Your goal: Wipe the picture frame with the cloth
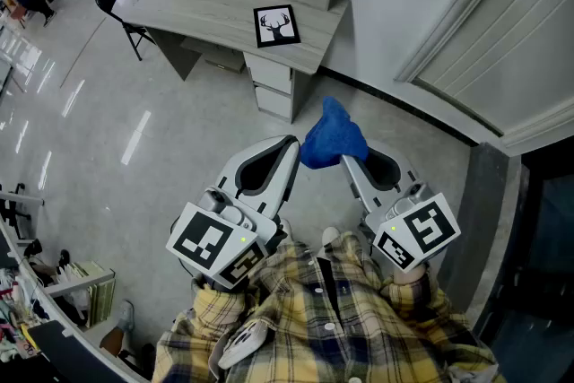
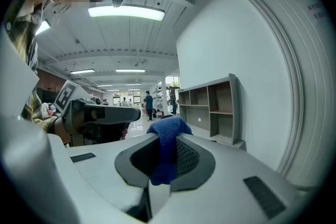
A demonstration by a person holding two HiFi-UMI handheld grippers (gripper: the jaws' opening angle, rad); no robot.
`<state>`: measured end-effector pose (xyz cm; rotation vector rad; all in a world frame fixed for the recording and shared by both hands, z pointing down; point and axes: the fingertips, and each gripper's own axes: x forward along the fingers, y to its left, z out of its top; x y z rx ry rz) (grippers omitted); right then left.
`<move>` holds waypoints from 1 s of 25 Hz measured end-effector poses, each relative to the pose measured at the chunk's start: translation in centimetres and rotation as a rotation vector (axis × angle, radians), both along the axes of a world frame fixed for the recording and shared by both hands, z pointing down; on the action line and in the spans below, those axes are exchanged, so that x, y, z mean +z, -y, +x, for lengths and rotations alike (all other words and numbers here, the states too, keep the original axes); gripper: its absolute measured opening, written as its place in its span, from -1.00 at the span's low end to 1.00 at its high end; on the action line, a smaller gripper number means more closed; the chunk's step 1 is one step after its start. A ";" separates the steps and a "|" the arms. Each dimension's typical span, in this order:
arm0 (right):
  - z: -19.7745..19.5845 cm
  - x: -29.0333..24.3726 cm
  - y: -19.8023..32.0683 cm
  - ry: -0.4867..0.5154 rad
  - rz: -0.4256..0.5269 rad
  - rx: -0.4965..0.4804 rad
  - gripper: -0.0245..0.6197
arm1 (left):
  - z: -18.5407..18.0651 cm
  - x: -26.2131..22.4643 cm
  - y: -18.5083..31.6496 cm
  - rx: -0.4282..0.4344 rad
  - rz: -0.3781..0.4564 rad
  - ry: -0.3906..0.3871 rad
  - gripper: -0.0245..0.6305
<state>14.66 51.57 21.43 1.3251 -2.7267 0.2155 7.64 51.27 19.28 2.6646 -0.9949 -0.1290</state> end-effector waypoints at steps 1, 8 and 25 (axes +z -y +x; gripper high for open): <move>-0.2 0.0 0.0 0.002 0.001 0.006 -0.80 | -0.3 0.0 0.0 0.003 0.001 0.000 -0.91; -1.4 0.3 -0.8 0.008 -0.010 0.069 -0.80 | -2.8 0.8 -0.7 0.025 -0.014 0.005 -0.91; -2.7 4.0 5.0 0.027 -0.104 0.034 -0.80 | -5.4 4.1 5.0 -0.050 -0.084 0.022 -0.91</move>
